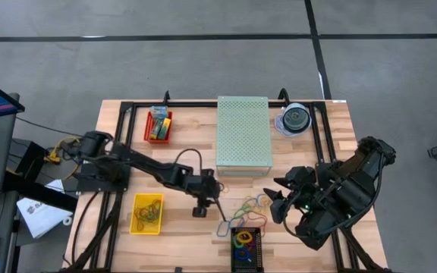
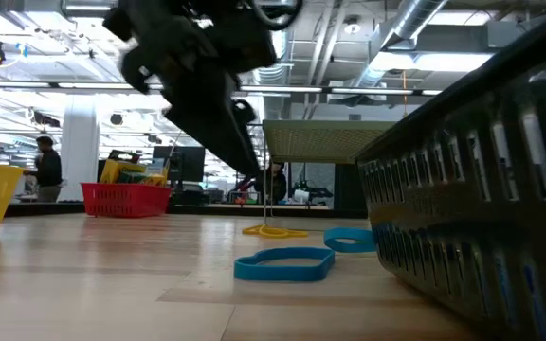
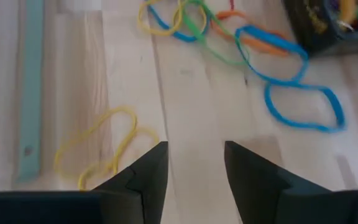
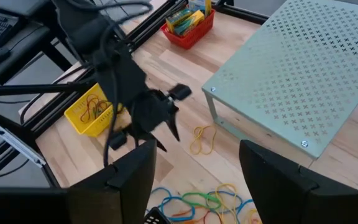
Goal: Pick & Place Office Desk Supplies
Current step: Put the yellow rubber band into the yellow bin
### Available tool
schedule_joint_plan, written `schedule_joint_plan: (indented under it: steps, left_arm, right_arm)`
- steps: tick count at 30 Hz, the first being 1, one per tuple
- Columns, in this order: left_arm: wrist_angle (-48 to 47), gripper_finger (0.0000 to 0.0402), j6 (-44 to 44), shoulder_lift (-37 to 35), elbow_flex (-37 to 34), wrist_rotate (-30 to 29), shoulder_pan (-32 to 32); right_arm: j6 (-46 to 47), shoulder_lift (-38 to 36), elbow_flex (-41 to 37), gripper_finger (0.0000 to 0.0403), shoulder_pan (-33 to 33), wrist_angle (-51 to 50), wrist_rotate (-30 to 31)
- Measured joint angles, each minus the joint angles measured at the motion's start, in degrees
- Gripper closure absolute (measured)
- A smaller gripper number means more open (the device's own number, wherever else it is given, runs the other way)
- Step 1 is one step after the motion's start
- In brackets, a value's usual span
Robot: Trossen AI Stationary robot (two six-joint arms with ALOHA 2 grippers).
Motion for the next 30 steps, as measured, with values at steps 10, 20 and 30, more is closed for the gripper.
schedule_joint_plan:
  steps: [10,20,30]
  left_arm:
    - [1.2,0.0256,-9.8,6.8,3.1,-15.5,1.2]
    - [0.4,0.0273,-40.4,6.7,3.1,-16.9,-0.7]
    - [-2.4,0.0287,-65.8,6.7,3.1,-22.5,-1.9]
  right_arm:
    - [0.3,0.0,0.0,0.0176,0.0,0.0,-1.2]
    - [1.1,0.0,0.0,0.0176,0.0,0.0,-1.2]
    - [1.1,0.0,0.0,0.0176,0.0,0.0,-1.1]
